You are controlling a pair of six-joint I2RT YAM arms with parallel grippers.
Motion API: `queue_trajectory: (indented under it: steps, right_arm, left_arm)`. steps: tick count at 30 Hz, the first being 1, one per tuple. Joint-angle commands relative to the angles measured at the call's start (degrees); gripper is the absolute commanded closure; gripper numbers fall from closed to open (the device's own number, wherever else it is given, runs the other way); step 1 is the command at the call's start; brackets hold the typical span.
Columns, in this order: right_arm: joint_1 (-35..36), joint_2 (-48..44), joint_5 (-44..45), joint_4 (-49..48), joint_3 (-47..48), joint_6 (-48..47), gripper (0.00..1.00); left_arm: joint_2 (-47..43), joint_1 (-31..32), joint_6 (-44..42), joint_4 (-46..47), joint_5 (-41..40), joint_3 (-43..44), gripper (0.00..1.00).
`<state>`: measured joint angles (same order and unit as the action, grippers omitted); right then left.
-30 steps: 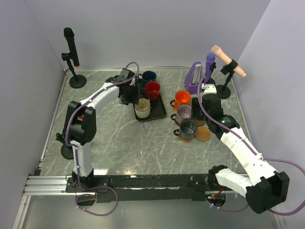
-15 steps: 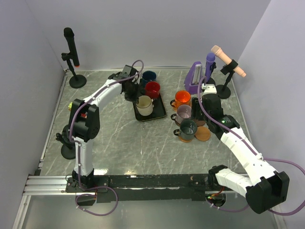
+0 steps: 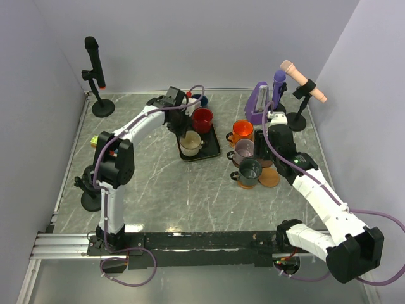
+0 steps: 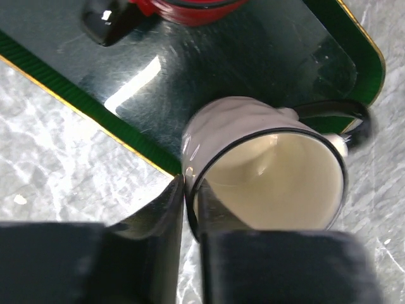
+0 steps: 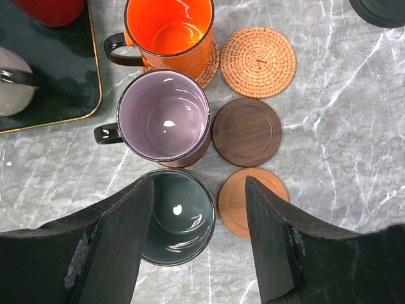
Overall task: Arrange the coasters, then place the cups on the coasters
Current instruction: Pick up the cup from the tray.
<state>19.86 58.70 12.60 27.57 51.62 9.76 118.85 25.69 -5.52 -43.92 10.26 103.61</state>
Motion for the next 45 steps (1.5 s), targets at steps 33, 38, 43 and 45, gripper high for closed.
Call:
queue_trajectory:
  steps: [33, 38, 43, 45]
  right_arm:
    - [-0.4, 4.9, -34.2, -4.7, 12.8, -17.1, 0.36]
    - [-0.3, 7.9, -46.7, -1.9, 15.2, -22.0, 0.37]
    - [0.2, 11.7, -53.4, 4.1, 18.8, -26.3, 0.37]
    - [1.0, 12.8, -53.4, 6.8, 20.0, -29.2, 0.38]
  left_arm:
    - [-10.0, -0.1, 1.0, 0.7, 12.0, 2.6, 0.99]
    - [-13.5, 0.5, -3.3, -4.4, 18.0, 1.7, 0.99]
    - [-18.6, 3.3, -5.6, -6.3, 21.6, -3.3, 0.99]
    - [-20.5, 4.4, -5.7, -6.5, 21.4, -5.2, 0.99]
